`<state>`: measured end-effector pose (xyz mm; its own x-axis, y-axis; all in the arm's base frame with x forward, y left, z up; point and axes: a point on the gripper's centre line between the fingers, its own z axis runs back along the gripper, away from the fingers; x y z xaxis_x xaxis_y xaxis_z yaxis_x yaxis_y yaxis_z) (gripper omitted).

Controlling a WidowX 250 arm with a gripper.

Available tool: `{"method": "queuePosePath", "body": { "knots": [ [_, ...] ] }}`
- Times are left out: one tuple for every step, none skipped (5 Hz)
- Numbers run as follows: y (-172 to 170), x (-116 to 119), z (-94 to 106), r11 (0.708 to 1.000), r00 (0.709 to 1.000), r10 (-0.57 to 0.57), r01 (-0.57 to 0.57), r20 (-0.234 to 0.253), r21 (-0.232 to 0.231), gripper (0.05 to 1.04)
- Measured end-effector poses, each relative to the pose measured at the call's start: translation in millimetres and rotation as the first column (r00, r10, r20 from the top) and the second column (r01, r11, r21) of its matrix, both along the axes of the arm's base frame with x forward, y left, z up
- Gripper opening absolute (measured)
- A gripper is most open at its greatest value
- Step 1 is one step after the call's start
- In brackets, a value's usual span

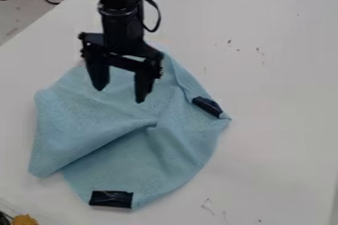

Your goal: Robot moved cloth to the side of table

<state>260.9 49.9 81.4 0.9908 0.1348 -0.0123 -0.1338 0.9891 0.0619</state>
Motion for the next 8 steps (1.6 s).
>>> {"method": "queuePosePath", "body": {
  "knots": [
    [-29.7, 37.8, -1.5, 0.999, 0.999, -0.036, 0.036, -0.021, 0.002, 1.0],
    [-50.5, 60.2, -10.1, 0.999, 0.999, -0.043, 0.043, 0.001, 0.005, 1.0],
    [-59.3, 77.1, -34.3, 0.999, 0.999, -0.034, 0.034, -0.003, -0.021, 1.0],
    [-64.5, 81.1, -48.2, 0.998, 0.999, -0.032, 0.032, 0.001, -0.056, 1.0],
    [-65.1, 82.0, -52.2, 0.998, 1.0, -0.003, 0.003, 0.011, -0.066, 1.0],
    [-66.8, 81.4, -56.3, 0.998, 1.0, 0.017, -0.017, 0.008, -0.063, 1.0],
    [-71.3, 81.6, -68.0, 0.999, 0.999, 0.023, -0.025, -0.038, -0.047, 0.999],
    [-72.2, 87.8, -74.8, 0.998, 0.998, 0.017, -0.02, -0.053, -0.052, 1.0]
  ]
}}
